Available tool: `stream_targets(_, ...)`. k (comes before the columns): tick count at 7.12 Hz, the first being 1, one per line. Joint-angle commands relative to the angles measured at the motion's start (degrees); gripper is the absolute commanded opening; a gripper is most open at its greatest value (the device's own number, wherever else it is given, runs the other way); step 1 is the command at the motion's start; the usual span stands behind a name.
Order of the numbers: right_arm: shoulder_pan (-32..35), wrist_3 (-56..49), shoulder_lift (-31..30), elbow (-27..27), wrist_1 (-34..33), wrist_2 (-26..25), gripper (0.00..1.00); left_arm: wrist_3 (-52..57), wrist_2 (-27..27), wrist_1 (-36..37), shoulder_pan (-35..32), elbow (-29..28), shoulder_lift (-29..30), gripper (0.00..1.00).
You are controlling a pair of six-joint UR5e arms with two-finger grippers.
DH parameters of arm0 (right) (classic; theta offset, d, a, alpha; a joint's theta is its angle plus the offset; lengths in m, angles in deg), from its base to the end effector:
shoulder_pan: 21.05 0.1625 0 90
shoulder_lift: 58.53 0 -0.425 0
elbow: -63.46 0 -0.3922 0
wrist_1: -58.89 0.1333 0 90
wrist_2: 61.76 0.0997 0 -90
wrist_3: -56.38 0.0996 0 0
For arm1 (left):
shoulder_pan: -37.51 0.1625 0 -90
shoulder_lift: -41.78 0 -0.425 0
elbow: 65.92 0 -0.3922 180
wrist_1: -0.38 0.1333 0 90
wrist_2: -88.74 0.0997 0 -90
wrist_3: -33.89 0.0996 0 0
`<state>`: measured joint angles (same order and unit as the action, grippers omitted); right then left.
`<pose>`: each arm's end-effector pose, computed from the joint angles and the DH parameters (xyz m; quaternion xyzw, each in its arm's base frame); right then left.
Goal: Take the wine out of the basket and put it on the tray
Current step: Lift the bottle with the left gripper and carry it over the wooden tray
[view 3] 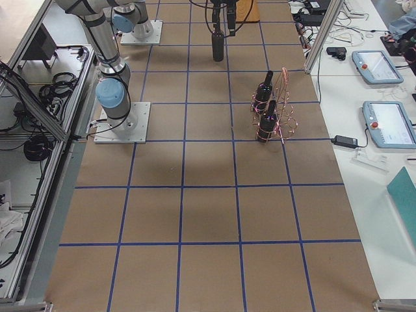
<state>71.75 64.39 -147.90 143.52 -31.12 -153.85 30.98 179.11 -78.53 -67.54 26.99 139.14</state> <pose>0.1542 -0.4993 0.5688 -0.0468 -0.9954 0.0826 0.0104 -0.2687 -0.4885 0.4159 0.1057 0.9944 -0.0076 0.0021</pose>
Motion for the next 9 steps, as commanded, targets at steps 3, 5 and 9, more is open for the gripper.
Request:
stream_targets(3,3.5,0.3,0.3,0.5,3.3,-0.5,1.0,20.4,2.3,-7.8,19.7,-13.2,3.7,0.0)
stream_targets(5,3.5,-0.4,0.5,0.7,2.6,0.1,1.0,27.8,1.6,-7.9,27.7,-17.1,7.3,0.0)
stream_targets(9,3.5,-0.4,0.1,3.6,-0.4,0.0,1.0,42.6,-0.3,-5.0,39.6,-23.9,15.6,0.0)
